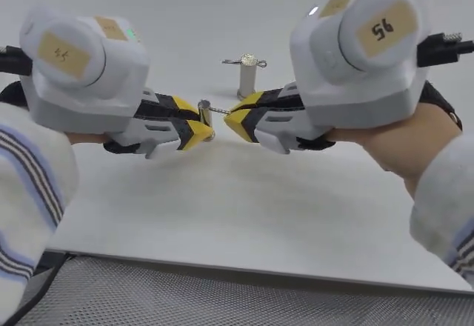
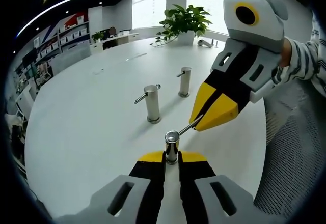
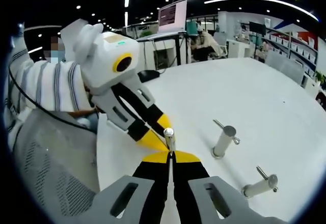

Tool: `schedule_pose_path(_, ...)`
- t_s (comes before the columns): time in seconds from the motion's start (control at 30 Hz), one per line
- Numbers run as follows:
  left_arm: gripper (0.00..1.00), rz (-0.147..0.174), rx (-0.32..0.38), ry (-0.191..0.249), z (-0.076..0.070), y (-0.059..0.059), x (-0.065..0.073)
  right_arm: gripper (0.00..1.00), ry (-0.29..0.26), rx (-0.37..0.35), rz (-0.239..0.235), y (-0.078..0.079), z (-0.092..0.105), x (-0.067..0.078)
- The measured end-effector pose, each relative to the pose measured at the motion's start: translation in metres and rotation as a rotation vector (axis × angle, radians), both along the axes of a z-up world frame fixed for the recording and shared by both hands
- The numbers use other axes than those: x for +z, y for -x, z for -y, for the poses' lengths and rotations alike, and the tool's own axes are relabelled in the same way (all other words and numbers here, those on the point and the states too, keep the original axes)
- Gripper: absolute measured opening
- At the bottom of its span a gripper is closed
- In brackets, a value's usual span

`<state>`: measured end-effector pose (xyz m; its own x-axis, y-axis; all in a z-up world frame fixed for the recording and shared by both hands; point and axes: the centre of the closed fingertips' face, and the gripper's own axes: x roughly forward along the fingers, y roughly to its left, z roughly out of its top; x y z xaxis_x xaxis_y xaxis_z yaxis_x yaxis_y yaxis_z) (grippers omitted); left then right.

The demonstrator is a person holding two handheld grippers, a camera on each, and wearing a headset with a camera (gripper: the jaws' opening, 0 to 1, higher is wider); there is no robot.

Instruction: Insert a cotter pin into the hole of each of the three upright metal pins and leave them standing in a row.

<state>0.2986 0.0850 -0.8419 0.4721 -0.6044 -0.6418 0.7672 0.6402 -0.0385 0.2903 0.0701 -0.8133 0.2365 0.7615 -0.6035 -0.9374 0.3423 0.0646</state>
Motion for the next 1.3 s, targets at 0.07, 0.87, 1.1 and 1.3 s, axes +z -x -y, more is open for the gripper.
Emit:
schedule_pose_path(0.07, 0.08, 0.0, 0.0, 0.003, 0.0, 0.0, 0.001, 0.02, 0.002, 0.022, 0.016, 0.0, -0.001, 0.0)
schedule_pose_path(0.87, 0.08, -0.029, -0.006, 0.041, 0.007, 0.007, 0.001, 0.03, -0.008, 0.091, 0.05, 0.005, -0.011, -0.009)
schedule_pose_path(1.1, 0.08, -0.032, 0.0, 0.047, 0.006, 0.007, 0.0, 0.05, -0.001, 0.096, 0.057, 0.007, -0.01, -0.009)
schedule_pose_path(1.3, 0.08, -0.034, 0.008, 0.05, 0.005, 0.007, 0.0, 0.1, -0.002, 0.098, 0.062, 0.008, -0.006, -0.007)
